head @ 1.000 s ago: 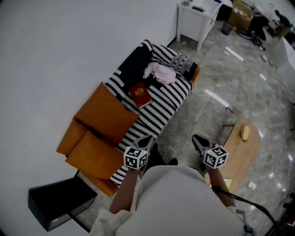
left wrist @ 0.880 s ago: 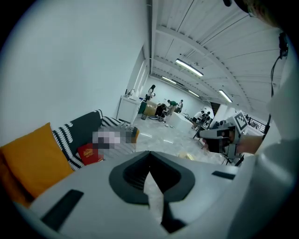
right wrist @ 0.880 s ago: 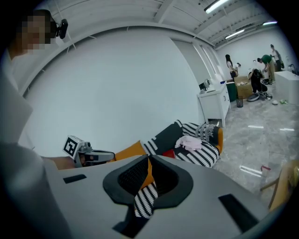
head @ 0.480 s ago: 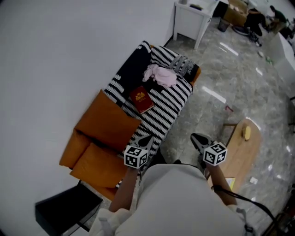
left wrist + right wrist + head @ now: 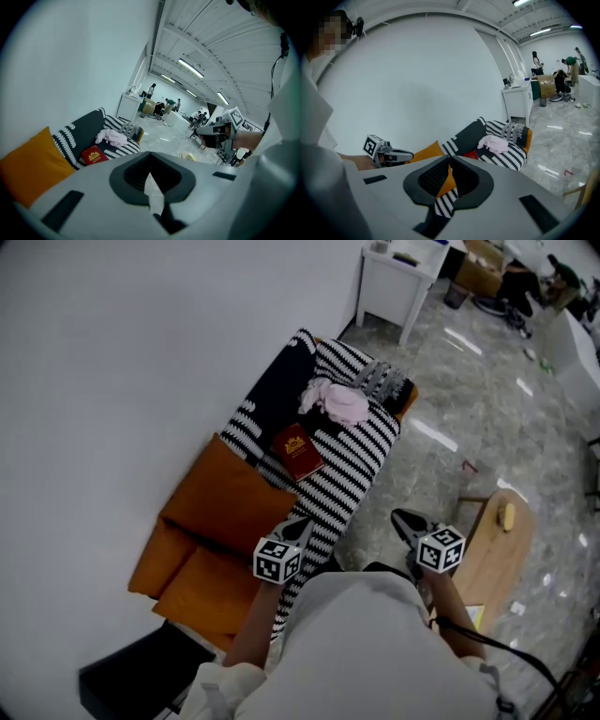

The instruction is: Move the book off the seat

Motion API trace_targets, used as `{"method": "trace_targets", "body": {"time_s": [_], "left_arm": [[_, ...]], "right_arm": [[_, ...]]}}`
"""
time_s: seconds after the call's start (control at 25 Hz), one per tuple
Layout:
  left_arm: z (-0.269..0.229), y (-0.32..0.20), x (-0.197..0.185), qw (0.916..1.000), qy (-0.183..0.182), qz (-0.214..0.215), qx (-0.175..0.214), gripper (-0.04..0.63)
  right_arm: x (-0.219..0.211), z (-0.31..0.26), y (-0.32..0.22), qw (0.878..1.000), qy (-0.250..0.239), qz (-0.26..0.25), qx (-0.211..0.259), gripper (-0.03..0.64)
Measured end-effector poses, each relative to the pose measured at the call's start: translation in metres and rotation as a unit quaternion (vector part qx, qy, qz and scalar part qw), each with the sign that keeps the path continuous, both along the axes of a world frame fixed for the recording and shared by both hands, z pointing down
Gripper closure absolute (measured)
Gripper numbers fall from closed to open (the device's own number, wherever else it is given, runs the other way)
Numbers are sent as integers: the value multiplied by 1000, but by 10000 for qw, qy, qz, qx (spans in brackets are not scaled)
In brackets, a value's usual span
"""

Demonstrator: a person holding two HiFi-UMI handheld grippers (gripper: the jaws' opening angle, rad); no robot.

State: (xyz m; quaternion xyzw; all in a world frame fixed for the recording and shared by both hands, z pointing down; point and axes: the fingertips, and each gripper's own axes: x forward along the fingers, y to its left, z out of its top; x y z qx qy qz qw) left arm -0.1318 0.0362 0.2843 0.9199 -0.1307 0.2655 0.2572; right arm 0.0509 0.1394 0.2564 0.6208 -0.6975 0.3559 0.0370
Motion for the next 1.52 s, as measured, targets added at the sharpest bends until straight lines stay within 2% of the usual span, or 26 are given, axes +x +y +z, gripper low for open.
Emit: {"method": "trace_targets", "body": {"time_s": [0.28, 0.56, 0.8, 1.16, 1.52], "left_arm": [[10, -21, -18, 9999, -28, -90, -86, 594], [16, -26, -20, 9992, -19, -334, -215, 594], [24, -37, -7, 9978, -62, -596, -268, 594], [34, -65, 21, 9918, 164, -1219, -359, 594], [76, -103, 46, 9851, -87, -1657, -444, 592]], "right_arm": [[-19, 5, -26, 9999, -25, -119, -117, 568], [-21, 11, -44, 9990, -69, -341, -270, 568], [-9, 20, -73, 9970, -164, -667, -343, 568], [8, 40, -130, 9880, -243, -1459, -455, 568], [36, 91, -182, 9762, -330, -2002, -761, 566]]}}
